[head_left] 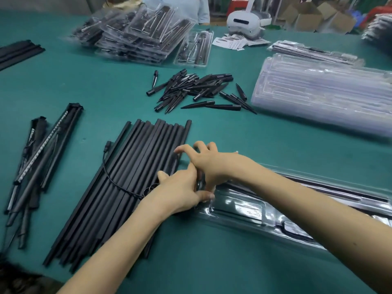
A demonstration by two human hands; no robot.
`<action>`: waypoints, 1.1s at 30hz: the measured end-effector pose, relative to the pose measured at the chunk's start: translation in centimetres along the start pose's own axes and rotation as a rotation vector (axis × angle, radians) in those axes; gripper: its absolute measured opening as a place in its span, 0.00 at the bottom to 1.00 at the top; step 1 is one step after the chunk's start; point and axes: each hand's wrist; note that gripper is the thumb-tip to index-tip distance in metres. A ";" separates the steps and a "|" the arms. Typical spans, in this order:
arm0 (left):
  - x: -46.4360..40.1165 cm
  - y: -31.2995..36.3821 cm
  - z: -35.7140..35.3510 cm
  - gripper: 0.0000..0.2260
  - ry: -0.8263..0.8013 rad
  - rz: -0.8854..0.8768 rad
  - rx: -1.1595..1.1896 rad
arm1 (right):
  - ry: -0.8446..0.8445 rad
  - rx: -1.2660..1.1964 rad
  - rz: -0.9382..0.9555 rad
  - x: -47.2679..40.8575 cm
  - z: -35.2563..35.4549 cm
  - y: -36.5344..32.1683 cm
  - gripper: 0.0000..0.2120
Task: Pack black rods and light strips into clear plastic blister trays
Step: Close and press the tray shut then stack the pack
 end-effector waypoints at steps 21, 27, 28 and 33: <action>4.0 -0.2 1.3 0.11 -0.083 -0.021 0.227 | -0.108 0.220 0.420 1.8 2.2 1.7 0.18; 5.0 -0.3 0.4 0.18 -0.012 0.077 0.395 | -0.366 0.229 0.380 0.7 2.9 0.1 0.18; 5.0 -0.3 0.2 0.18 -0.005 0.078 0.400 | -0.390 0.260 0.386 0.6 2.7 -0.1 0.17; 4.8 -0.3 0.1 0.19 -0.031 0.057 0.465 | -0.423 0.487 0.392 0.5 2.3 -0.6 0.16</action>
Point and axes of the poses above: each hand's wrist, its own x-axis away from the middle knuckle, its own z-axis out of the back of the hand, y = z × x, and after that the axes turned 6 degrees about -x, right-handed
